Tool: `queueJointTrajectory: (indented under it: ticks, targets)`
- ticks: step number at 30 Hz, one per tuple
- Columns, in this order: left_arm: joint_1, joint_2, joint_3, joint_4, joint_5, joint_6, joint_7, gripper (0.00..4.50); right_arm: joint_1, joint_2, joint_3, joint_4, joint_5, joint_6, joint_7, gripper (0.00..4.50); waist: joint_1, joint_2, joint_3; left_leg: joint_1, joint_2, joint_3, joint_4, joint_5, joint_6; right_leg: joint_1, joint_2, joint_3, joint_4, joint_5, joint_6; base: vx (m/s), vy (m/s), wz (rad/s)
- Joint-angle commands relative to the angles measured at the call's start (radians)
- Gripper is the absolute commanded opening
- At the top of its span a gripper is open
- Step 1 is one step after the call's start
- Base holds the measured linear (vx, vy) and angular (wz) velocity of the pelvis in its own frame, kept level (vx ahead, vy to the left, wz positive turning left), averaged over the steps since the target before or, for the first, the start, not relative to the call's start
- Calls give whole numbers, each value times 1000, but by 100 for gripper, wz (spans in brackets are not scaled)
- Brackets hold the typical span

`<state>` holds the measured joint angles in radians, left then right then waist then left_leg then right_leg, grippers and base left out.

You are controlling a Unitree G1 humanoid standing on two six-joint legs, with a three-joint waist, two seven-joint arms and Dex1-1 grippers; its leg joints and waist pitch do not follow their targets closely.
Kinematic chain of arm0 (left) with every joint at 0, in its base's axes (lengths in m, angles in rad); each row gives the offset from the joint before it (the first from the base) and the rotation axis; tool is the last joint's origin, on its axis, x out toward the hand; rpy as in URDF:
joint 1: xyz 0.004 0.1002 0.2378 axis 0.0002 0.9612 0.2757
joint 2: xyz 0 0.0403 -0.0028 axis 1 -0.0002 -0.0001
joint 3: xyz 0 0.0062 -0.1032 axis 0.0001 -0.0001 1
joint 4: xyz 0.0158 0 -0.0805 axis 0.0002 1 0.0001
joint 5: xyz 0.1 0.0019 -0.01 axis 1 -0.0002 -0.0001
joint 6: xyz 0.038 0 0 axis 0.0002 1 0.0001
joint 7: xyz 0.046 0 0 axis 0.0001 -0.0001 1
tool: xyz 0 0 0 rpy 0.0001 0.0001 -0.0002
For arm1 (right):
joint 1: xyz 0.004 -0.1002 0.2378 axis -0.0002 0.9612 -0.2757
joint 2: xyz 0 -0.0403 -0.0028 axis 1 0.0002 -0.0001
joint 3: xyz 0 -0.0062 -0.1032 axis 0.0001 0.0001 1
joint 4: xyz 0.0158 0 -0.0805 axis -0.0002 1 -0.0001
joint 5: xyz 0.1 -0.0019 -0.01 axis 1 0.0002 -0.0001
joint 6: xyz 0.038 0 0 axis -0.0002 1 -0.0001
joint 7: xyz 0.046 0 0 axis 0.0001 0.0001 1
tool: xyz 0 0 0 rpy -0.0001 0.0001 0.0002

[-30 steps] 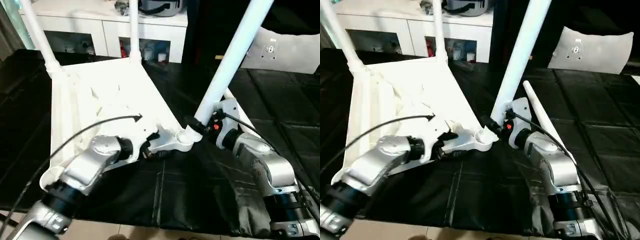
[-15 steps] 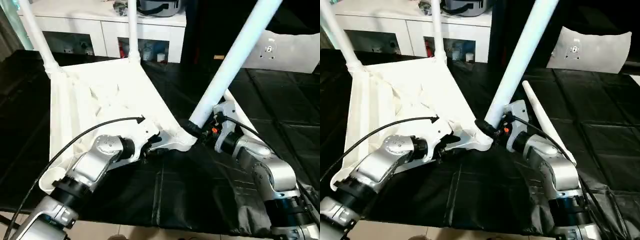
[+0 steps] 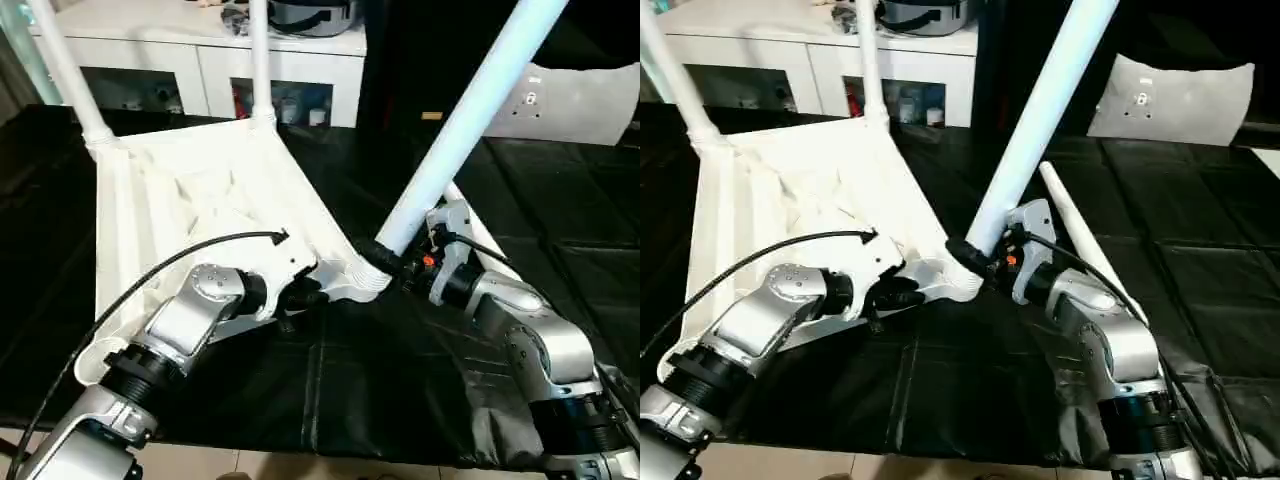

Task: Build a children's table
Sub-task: Insert table leg to table base

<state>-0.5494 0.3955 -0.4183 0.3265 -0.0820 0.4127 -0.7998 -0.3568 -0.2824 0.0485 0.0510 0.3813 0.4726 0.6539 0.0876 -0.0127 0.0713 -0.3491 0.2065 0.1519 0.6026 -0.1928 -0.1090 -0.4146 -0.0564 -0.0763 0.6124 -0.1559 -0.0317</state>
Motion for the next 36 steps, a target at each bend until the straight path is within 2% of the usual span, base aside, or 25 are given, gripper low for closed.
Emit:
queueJointTrajectory:
  ticks: [1,4,5,6,8,10,12,15,17,18,19,20,21,22,27,36]
  targets:
    - [7,23,-13,16,28,22,0,63,-8,-11,4,-1,-9,-4,4,193,5,2,-81,-7,0,8,-62,-152,21,63,-66,37,-99,-453,-48,0,0,0]
    - [8,28,-15,6,35,24,-10,25,-15,-23,13,8,-19,6,13,193,5,3,-81,-8,1,7,-62,-153,22,64,-65,36,-98,-446,-52,0,0,0]
    - [8,29,-14,5,35,24,-12,25,-16,-24,14,10,-20,6,15,193,5,3,-81,-7,2,7,-63,-155,22,63,-65,37,-98,-446,-52,0,0,0]
    - [9,29,-9,-1,34,22,-19,10,-23,-29,19,19,-24,7,24,193,5,-1,-80,-7,0,8,-62,-155,24,62,-65,36,-99,-451,-51,0,0,0]
    - [15,37,-11,-18,33,-24,-52,4,-33,-37,30,32,-29,15,37,193,5,0,-82,-9,1,7,-62,-150,24,65,-66,36,-98,-448,-53,0,0,0]
    - [18,39,-10,-24,32,-26,-59,0,-37,-40,35,38,-32,15,44,193,3,-1,-83,-9,2,7,-62,-142,23,65,-67,38,-93,-425,-61,0,0,0]
    - [48,77,-32,-56,32,-145,-135,0,-54,-49,60,54,-36,36,75,193,4,-4,-85,-12,5,6,-63,-122,29,68,-67,41,-85,-373,-78,0,0,0]
    - [73,104,-48,-85,25,-183,-186,0,-62,-54,77,60,-39,43,93,193,7,2,-86,-7,9,9,-63,-107,30,63,-67,46,-76,-308,-108,0,0,0]
    - [87,121,-58,-96,27,-204,-222,0,-70,-55,86,70,-38,48,107,193,8,-1,-85,-7,10,9,-65,-108,27,64,-68,46,-73,-292,-123,0,0,0]
    - [89,124,-60,-98,27,-210,-229,0,-71,-55,88,72,-37,49,109,193,8,2,-83,-6,11,10,-66,-122,24,63,-68,46,-74,-305,-126,0,0,0]
    - [93,129,-63,-99,27,-223,-243,0,-74,-55,92,75,-37,51,114,193,10,2,-83,-4,11,10,-66,-125,21,62,-68,46,-76,-310,-125,0,0,0]
    - [97,133,-64,-102,25,-233,-258,0,-77,-56,98,78,-38,53,121,193,11,-4,-81,-3,11,10,-67,-133,19,63,-68,46,-75,-325,-120,0,0,0]
    - [100,135,-64,-103,23,-237,-267,0,-78,-56,101,80,-39,55,126,193,13,-1,-81,-4,12,10,-68,-138,17,63,-71,47,-77,-336,-115,0,0,0]
    - [103,141,-64,-103,24,-245,-280,0,-78,-61,117,78,-39,71,146,193,13,-5,-81,-3,12,10,-68,-141,16,63,-70,47,-78,-340,-112,0,0,0]
    - [94,146,-60,-74,43,-273,-288,0,-72,-67,135,78,-36,93,171,193,16,-7,-79,0,11,9,-70,-166,9,60,-72,47,-86,-400,-85,0,0,0]
    - [80,145,-53,-40,63,-298,-304,0,-68,-94,156,64,-40,133,209,193,18,-7,-81,-2,11,8,-70,-162,7,61,-72,46,-86,-402,-78,0,0,0]
